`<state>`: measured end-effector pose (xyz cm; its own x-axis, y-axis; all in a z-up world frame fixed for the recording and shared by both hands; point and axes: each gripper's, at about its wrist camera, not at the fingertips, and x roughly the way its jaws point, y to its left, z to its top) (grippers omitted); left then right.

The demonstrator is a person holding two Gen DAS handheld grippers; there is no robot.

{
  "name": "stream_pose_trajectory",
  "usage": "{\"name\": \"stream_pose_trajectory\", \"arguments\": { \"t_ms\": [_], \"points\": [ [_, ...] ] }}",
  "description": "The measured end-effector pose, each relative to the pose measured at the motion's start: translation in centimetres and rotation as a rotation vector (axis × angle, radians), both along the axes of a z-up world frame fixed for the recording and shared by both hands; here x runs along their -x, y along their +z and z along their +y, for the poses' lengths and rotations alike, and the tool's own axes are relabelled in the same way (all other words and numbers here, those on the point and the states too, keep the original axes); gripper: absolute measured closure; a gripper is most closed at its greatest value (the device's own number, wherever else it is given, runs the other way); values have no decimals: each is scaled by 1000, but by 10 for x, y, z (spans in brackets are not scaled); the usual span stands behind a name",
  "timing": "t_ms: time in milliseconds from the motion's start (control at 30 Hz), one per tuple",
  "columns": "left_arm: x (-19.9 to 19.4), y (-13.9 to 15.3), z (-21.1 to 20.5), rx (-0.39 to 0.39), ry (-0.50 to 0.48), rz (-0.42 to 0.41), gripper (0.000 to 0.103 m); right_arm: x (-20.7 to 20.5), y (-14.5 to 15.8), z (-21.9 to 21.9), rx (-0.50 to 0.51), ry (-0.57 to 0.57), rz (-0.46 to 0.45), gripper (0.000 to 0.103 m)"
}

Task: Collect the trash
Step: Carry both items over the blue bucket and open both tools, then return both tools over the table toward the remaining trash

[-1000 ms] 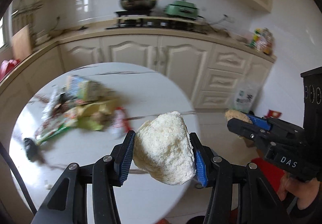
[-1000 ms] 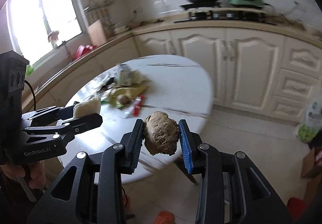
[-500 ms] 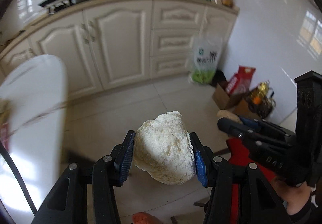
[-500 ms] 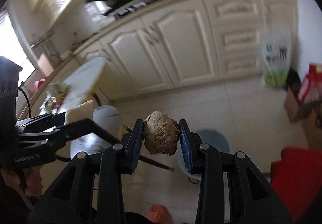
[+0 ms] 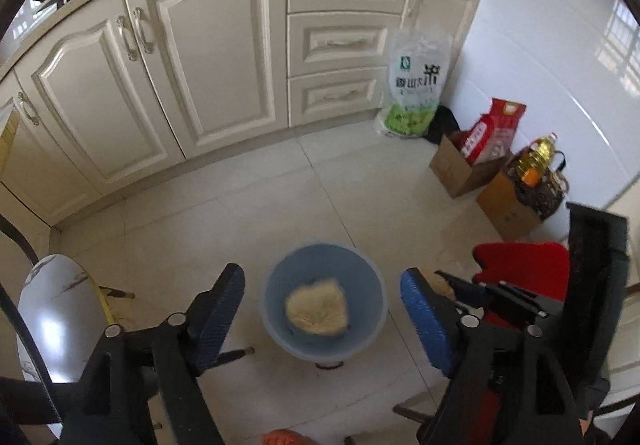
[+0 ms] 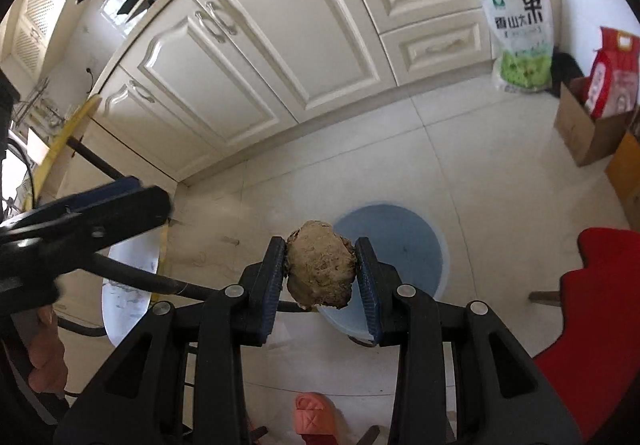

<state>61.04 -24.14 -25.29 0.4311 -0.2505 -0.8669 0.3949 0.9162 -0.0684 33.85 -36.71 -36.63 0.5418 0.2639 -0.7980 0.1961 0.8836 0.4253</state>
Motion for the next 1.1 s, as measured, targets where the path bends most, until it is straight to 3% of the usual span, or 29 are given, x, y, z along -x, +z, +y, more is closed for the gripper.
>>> {"name": "stream_pose_trajectory", "arguments": {
  "t_ms": [133,300,367,400,467,600,800,1100],
  "points": [
    [16,-2,9,-5,36,-19,25,-8,-6,7,0,-4,-6,68],
    [50,22,22,-5,72,-63,25,-15,2,17,13,-8,-46,65],
    [68,35,26,2,79,-88,25,-16,8,19,24,-23,-65,51],
    [78,43,29,8,76,-98,24,-15,13,20,23,-28,-77,40],
    [97,58,36,18,73,-125,24,-12,21,21,25,-32,-90,38],
    [134,86,57,29,72,-177,21,3,52,25,36,-44,-121,37],
    [203,124,93,53,92,-261,18,43,118,44,92,-37,-210,24],
    [322,183,182,101,151,-394,13,94,212,109,153,31,-375,16]
  ]
}}
